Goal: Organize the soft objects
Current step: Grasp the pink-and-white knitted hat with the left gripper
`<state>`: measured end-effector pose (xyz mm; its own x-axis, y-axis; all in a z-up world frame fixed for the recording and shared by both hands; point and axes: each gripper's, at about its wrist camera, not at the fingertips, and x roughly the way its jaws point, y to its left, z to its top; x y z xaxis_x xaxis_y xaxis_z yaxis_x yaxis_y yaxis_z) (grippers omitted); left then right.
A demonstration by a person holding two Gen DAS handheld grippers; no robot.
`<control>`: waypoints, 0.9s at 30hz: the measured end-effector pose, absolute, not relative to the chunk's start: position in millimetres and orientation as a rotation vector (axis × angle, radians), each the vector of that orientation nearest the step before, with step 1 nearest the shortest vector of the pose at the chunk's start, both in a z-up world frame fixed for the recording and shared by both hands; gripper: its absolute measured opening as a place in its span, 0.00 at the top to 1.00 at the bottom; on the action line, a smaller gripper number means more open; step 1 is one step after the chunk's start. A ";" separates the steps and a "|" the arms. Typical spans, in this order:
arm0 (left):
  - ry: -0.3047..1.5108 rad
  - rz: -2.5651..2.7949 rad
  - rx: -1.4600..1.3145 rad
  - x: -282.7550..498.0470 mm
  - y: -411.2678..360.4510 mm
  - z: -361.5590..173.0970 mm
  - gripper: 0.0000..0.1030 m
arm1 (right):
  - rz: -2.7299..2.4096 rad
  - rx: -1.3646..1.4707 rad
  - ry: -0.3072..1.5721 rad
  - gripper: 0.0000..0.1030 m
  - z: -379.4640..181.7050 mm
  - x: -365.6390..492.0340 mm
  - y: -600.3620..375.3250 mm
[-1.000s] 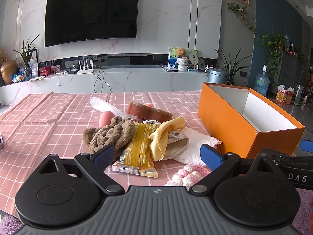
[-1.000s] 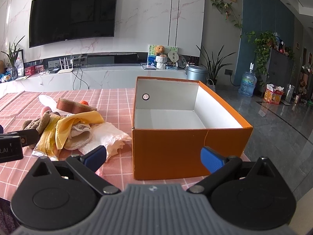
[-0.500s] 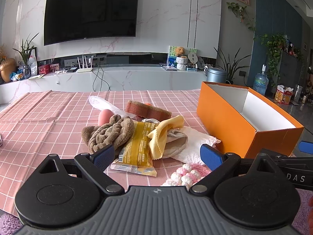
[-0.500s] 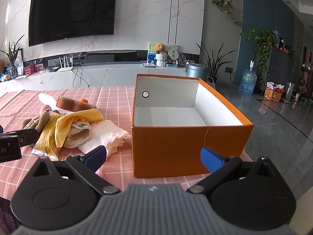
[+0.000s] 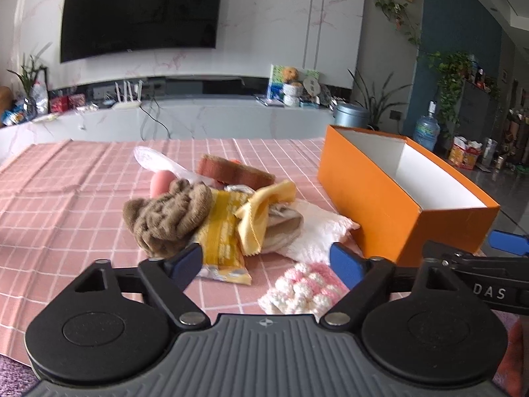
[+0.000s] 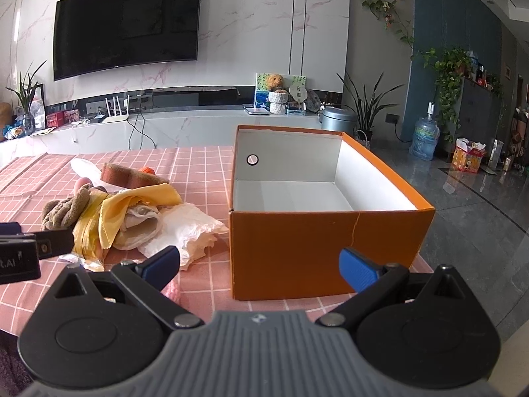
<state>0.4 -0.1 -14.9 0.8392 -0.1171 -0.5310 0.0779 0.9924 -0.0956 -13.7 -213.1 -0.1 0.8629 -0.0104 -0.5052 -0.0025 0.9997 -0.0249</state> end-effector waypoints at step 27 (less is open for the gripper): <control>0.788 -0.300 -0.089 59.8 1.7 -62.2 0.11 | 0.211 -0.042 0.824 0.77 -54.1 39.7 -186.9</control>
<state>59.8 1.7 -62.2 0.6652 -0.2984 -0.6845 0.2325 0.9539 -0.1899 39.7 -186.9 -54.1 0.6600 0.1699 -0.7318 -0.2027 0.9782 0.0443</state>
